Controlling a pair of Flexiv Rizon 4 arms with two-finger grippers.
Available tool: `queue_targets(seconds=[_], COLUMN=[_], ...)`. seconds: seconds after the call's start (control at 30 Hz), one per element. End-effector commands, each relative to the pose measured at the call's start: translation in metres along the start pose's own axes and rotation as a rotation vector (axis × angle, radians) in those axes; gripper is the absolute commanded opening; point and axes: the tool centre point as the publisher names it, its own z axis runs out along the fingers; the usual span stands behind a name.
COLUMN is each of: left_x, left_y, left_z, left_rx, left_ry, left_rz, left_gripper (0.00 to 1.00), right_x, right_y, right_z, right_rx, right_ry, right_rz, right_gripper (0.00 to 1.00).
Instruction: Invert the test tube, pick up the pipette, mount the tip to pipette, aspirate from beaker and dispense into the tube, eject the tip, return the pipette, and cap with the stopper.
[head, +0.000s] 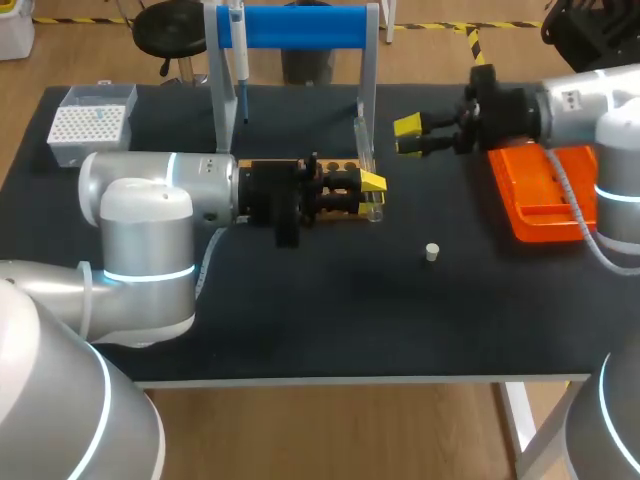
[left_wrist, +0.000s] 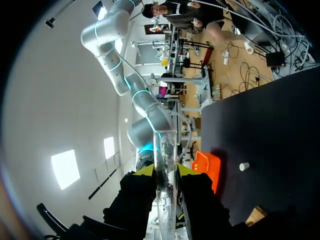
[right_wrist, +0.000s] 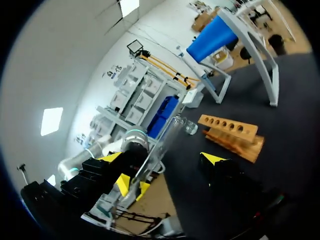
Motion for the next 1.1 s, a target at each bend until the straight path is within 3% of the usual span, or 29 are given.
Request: queue_targets(seconds=[0.03,0.43,0.83,1.1], left_x=[0.0,0.0,0.0,0.0], left_y=[-0.001,-0.001,-0.001,-0.001], left_z=[0.0,0.0,0.0,0.0], left_rx=[-0.003,-0.003,-0.003,-0.003], left_ry=[-0.001,-0.001,-0.001,-0.001], left_rz=[0.002,0.002,0.002,0.002], left_gripper=[0.0,0.0,0.0,0.0], right_x=[0.006,-0.004,-0.028,-0.051], right_y=[-0.011,-0.019,-0.022,-0.023], right_z=[-0.007,-0.015,-0.013,-0.005], right_rx=[-0.107,-0.144,-0.137,-0.123], right_ry=[-0.179,-0.201,-0.196,-0.243], right_rz=[-0.361,-0.598,-0.671,-0.749], right_gripper=[1.0,1.0,1.0,1.0])
